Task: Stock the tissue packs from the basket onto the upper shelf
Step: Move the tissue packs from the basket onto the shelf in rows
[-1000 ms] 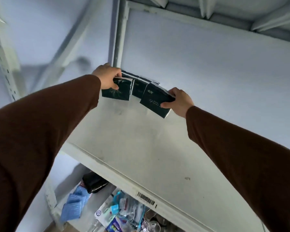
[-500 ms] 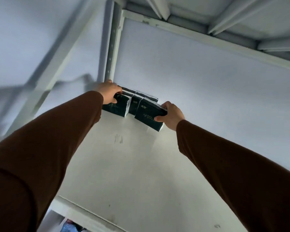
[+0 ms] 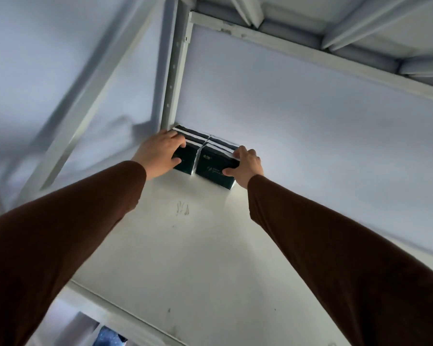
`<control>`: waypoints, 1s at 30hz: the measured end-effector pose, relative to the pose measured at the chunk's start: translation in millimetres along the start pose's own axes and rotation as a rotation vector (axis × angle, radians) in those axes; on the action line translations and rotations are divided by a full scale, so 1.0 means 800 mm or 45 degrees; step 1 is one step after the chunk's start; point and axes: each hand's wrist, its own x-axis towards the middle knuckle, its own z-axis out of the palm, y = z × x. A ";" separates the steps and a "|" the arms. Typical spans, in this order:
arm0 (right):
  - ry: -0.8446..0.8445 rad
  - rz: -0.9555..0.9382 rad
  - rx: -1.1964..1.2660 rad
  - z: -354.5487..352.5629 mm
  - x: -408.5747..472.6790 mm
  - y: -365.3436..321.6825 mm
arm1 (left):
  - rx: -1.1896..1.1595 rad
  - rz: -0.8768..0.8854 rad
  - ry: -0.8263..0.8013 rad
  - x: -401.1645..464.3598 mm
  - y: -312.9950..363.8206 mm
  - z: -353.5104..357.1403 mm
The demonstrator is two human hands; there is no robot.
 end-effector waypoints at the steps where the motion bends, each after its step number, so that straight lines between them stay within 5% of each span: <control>1: 0.011 0.002 -0.013 0.003 0.001 0.000 | 0.000 -0.014 -0.019 -0.008 0.004 0.001; 18: 0.033 -0.052 0.118 -0.027 -0.071 0.027 | 0.083 -0.044 -0.351 -0.075 0.110 -0.008; 30: -0.026 -0.244 0.169 -0.184 -0.314 0.182 | 0.025 0.106 -0.300 -0.143 0.375 -0.064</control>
